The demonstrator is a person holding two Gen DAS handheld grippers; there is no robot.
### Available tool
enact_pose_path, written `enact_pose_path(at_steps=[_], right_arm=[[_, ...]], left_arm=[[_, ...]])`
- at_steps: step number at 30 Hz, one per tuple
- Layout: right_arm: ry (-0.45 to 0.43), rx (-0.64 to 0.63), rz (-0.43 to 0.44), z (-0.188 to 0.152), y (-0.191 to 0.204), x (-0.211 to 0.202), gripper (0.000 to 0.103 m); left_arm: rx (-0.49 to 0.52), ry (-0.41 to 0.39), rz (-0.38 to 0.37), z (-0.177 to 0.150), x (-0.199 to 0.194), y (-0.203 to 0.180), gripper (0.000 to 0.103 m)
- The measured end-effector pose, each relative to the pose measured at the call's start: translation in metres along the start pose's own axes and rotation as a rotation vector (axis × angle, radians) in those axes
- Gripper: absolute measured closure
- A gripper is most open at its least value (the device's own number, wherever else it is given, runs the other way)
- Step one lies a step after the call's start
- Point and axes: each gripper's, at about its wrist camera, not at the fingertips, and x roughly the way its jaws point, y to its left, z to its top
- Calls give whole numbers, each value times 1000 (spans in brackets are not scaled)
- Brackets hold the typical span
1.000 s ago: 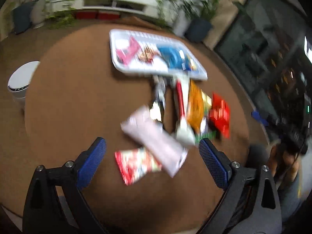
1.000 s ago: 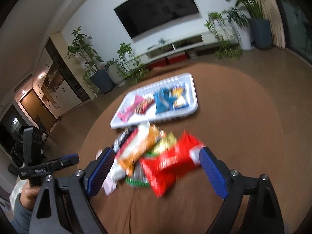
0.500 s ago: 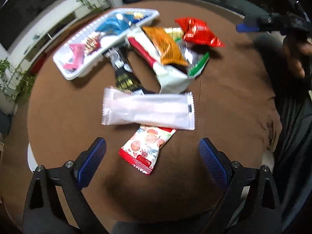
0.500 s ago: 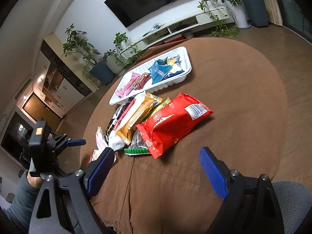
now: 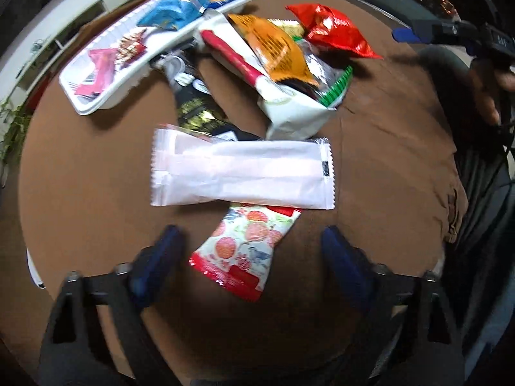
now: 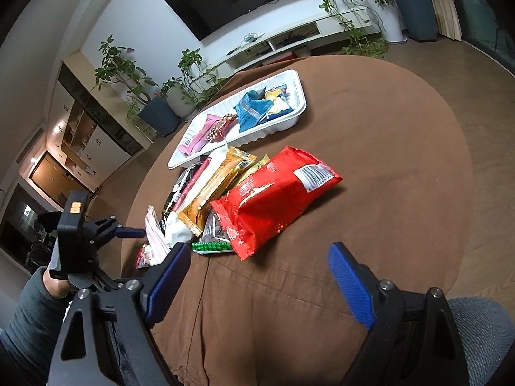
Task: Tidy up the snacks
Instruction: 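Grasp the red-white round-candy packet with the left gripper, then grasp the red chip bag with the right gripper while the left gripper holds the candy packet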
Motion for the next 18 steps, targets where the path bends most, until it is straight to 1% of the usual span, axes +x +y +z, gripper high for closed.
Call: enact_pose_path(at_steps=[2,3,7,8,10,12,13,15,18], right_arm=[[-1,-5,-4,0,0,0,13],[-1,-6,-7,0,0,0,13],[4,-1,-9,0,-1,0,13],[4,-1,-10,-1,-1,0,13],[5,-3,-7,-1,-1,0,13],[12,-9,-2,0,0,1,13],[20,-14,2,0,1,1,13],[33,-24,8,1,2,3,13],[44,-61,4,1,9,4,14]], left_arm=[[-8,-2,-22,2,0,3,34],[-12,-3,-22,3,0,4,36],[-19,5,-24,7,-1,5,39],[-25,10,-24,7,-1,4,41],[-43,22,-16,8,-2,5,48],[-58,34,-12,8,-3,5,57],[-64,39,-10,7,-4,4,59],[-80,46,-10,5,-6,1,66],[-90,53,11,5,-7,-6,70]])
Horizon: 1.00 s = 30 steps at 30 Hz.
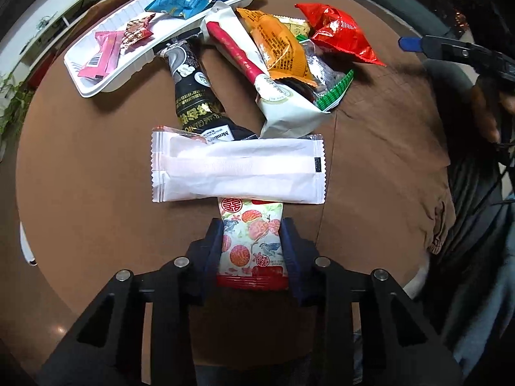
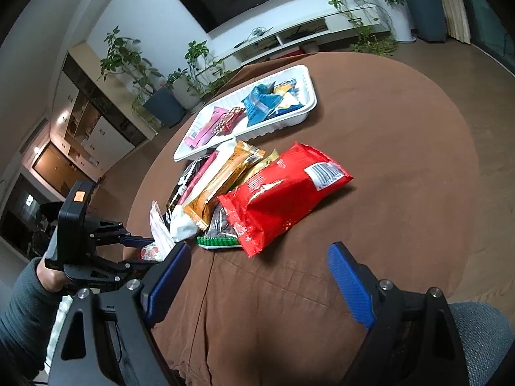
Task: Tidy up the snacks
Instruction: 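Grasp the red chip bag with the right gripper while the left gripper holds the candy packet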
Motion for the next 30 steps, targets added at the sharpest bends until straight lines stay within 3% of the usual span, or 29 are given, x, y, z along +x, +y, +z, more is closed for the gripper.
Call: enact_pose_path(at_steps=[4,9,14,17,21,30], right_arm=[[9,-132,-22,4,16,-3,16],[5,-397,-46,17,32,-9,16],[86,-746,-59,38,41,-3,18],[143,-866,-36,51,43,6,19],[232,-1017,-42,60,48,29,20],[395,-1322,14,38,56,60,27]], left_arm=[[-42,-6,15,-5,-3,-4,71],[-153,-52,-46,-22,-10,1,71],[-309,-133,-127,-47,-17,11,71],[-392,-171,-145,-58,-17,13,71],[-391,-171,-123,-59,-19,8,71],[-400,-165,-118,-65,-22,14,71]])
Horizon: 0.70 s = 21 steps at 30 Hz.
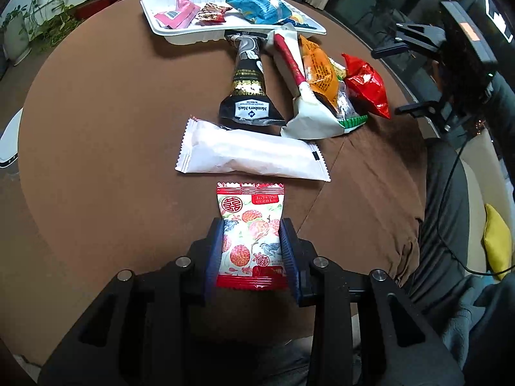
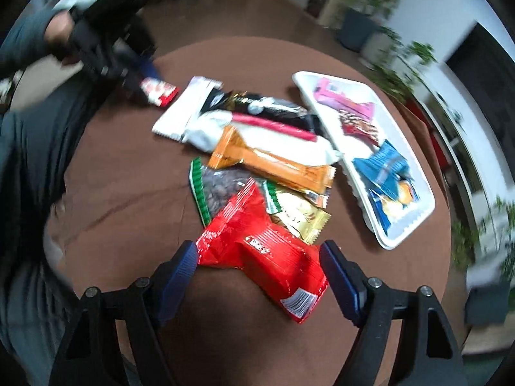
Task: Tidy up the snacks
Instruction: 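Grasp the red chip bag with the right gripper while the left gripper holds the candy packet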
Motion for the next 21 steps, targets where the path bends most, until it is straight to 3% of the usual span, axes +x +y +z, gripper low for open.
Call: enact_pose_path(at_steps=[2,8,15,18,21], right_arm=[[26,-12,16,0,-3,7,33],[39,-43,80,5,-10,17,32],[159,-78,160,2,-13,24,30],[245,-113,161,-8,-11,30,30],[268,-129,133,-13,-11,33,29]], left_arm=[[4,4,0,1,1,-2,71],[25,22,3,4,2,-4,71],[56,41,2,7,4,-5,71],[60,42,-2,7,4,-5,71],[59,39,-5,8,5,-5,71]])
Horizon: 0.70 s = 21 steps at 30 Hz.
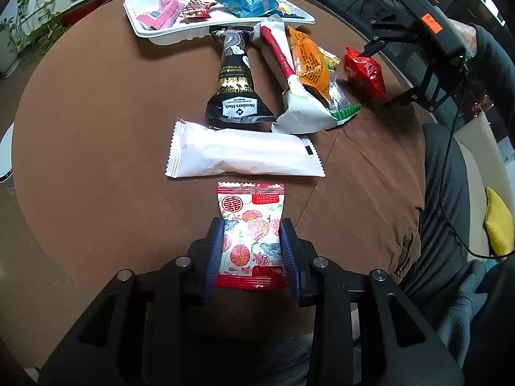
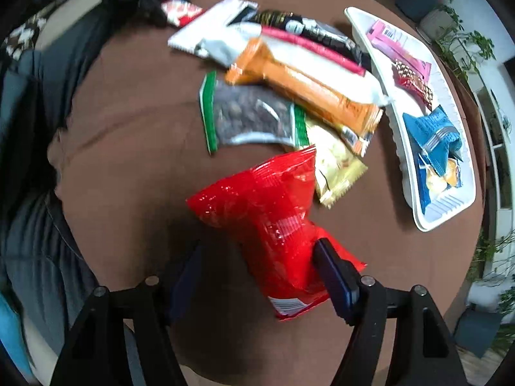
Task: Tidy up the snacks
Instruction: 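Grasp the red chip bag with the right gripper while the left gripper holds the candy packet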
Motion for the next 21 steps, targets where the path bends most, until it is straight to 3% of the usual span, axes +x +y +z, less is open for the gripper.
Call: enact_pose_path(at_steps=[4,7,9,14,16,17,21], right_arm=[[-7,63,-4,0,-9,10,27],[-9,174,59,-2,-22,14,28],[-15,217,90,-5,-23,12,38],[-67,326,70,-19,-19,6,46],[-109,389,67,-29,-10,-3,52],[-137,415,64,-32,-6,-9,63],[-240,513,65,-42,3,-25,71]], left_arm=[[-1,-4,5,1,1,-1,71],[0,-7,10,0,2,-1,71],[5,-8,17,0,2,-2,71],[9,-22,31,-2,1,-5,71],[1,-31,26,-2,1,-4,71],[-3,-35,23,-3,1,-4,71],[-13,-46,20,-8,0,-4,71]])
